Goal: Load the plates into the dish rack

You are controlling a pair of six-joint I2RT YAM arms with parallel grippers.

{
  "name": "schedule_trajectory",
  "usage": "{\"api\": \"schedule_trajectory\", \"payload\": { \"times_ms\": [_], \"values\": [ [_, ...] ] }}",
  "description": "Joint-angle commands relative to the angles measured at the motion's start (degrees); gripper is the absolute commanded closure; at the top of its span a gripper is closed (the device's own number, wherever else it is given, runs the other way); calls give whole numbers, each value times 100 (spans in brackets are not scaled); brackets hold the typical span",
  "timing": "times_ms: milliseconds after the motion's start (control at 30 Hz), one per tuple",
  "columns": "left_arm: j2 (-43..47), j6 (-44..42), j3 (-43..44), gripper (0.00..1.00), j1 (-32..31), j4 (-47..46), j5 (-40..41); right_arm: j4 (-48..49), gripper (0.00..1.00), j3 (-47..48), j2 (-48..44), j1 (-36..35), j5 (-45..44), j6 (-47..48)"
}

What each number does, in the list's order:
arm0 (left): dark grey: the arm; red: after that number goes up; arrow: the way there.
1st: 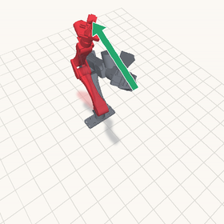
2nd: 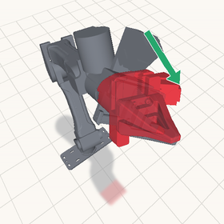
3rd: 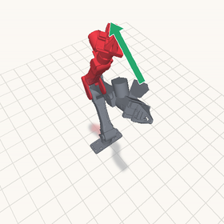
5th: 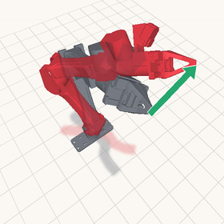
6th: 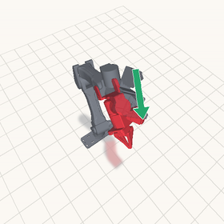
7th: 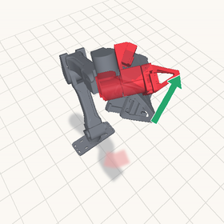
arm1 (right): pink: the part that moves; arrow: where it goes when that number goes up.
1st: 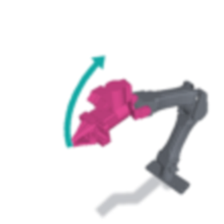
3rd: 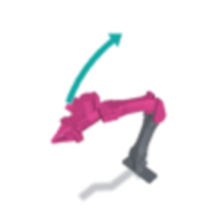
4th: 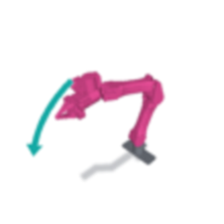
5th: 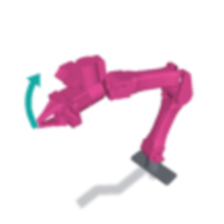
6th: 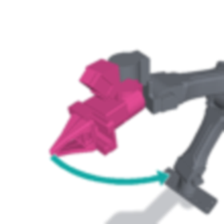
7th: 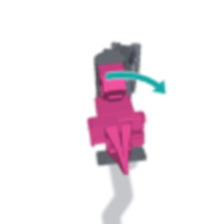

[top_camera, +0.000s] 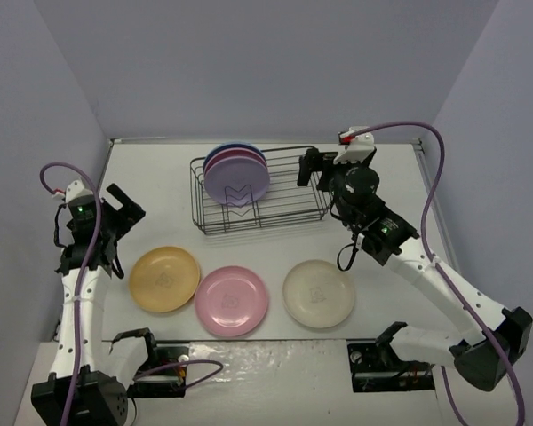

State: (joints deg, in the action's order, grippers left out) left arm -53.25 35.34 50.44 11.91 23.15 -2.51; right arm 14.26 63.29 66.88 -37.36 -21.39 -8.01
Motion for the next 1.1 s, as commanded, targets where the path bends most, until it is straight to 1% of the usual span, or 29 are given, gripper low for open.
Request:
{"api": "schedule_trajectory", "payload": {
  "times_ms": [0,67,167,233,333,467,567,667,800,933,1067],
  "values": [
    [34,1052,163,3,-29,860,185,-932,0,-637,-402,588,-871,-1830],
    [69,1206,104,3,-23,1248,133,-780,0,-912,-619,770,-889,-1849],
    [119,1383,130,3,-11,2368,713,-618,0,-1117,-795,984,-741,-1802],
    [202,1406,87,3,-4,2778,1004,-397,0,-1249,-814,1084,-561,-1676],
    [340,1482,-129,3,-4,3231,1039,-257,0,-1282,-636,1359,-118,-1526],
    [549,1721,-347,3,-39,3627,1149,-155,0,-1289,-356,1991,688,-1652],
    [637,2008,-554,3,-26,3582,1158,-35,0,-1333,-156,2342,1396,-1792],
    [530,2314,-837,3,-13,3556,1294,-48,0,-1323,-52,2492,1613,-1820],
    [165,2333,-1067,3,-10,3208,1217,5,0,-1384,-117,2573,1626,-1797],
    [-258,2251,-1467,3,-4,2479,899,56,0,-1483,-268,2625,1506,-1757],
    [-657,2234,-1592,4,13,2115,948,59,0,-1519,-356,2646,1453,-1757]
  ]
}}
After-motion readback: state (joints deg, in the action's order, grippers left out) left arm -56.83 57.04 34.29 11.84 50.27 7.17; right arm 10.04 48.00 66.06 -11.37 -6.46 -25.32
